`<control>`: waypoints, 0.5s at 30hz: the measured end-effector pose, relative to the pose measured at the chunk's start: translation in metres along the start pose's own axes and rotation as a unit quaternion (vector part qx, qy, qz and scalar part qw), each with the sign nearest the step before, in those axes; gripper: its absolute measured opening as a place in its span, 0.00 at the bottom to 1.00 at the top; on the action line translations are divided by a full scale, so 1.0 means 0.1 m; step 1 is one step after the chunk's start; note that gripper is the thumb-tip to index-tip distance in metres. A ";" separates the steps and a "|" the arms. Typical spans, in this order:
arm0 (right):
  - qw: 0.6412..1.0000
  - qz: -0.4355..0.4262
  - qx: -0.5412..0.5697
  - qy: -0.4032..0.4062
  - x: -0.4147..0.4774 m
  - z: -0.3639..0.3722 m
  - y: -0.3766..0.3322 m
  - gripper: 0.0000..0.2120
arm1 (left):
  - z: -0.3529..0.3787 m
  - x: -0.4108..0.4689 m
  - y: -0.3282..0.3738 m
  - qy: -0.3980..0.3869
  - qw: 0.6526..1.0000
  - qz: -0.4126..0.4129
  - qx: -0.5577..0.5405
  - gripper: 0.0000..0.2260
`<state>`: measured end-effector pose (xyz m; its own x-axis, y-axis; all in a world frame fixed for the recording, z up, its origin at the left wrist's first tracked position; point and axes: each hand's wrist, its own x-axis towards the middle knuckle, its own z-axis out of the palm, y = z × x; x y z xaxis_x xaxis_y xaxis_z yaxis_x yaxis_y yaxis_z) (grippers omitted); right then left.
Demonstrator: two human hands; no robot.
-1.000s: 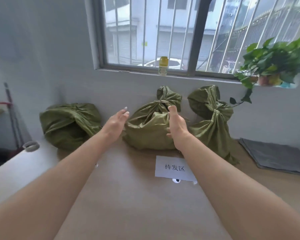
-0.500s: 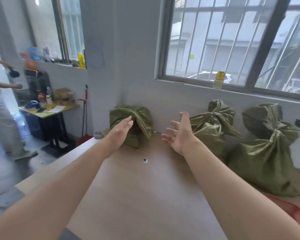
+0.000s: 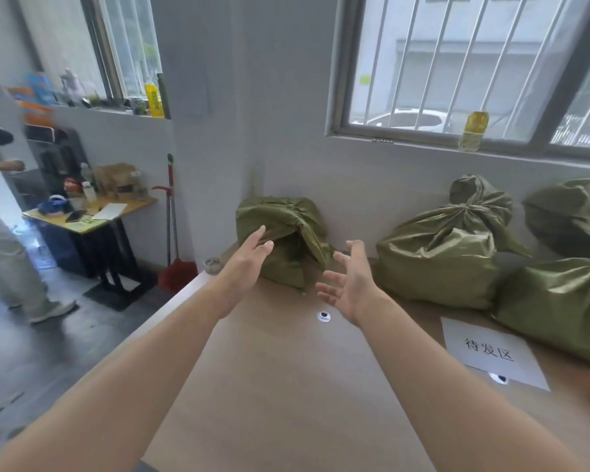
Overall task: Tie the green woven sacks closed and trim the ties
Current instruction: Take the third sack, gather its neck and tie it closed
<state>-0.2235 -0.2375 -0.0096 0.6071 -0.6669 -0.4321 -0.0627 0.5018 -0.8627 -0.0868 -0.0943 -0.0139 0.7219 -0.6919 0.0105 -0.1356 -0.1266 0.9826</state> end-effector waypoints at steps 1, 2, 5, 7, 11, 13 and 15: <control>1.000 0.003 -0.001 0.006 0.12 0.04 0.01 0.32 | -0.02 0.11 -0.05 -0.002 1.000 -0.006 -0.007 0.22; 1.000 0.006 0.000 0.011 0.24 0.07 0.01 0.32 | -0.03 0.22 -0.10 -0.002 1.000 -0.011 -0.008 0.22; 1.000 0.016 0.012 0.019 0.66 0.16 0.03 0.33 | -0.08 0.53 -0.23 0.003 1.000 -0.027 0.000 0.22; 0.999 0.027 0.020 0.011 0.95 0.23 0.03 0.33 | -0.13 0.77 -0.32 0.008 0.999 -0.035 0.012 0.23; 0.997 0.067 0.024 0.003 1.48 0.39 0.08 0.35 | -0.28 1.24 -0.50 0.027 0.998 -0.054 0.024 0.23; 0.996 0.088 0.022 0.001 1.71 0.48 0.11 0.35 | -0.33 1.48 -0.60 0.021 0.998 -0.058 0.028 0.23; 0.995 0.098 0.023 0.003 1.92 0.60 0.10 0.35 | -0.39 1.75 -0.69 0.013 0.997 -0.065 0.026 0.24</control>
<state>-0.0602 -0.3276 -0.0860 0.5816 -0.5566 -0.5933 -0.1441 0.6473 -0.7485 0.0756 -0.1789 -0.0722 0.7528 -0.6489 -0.1104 -0.0749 -0.2510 0.9651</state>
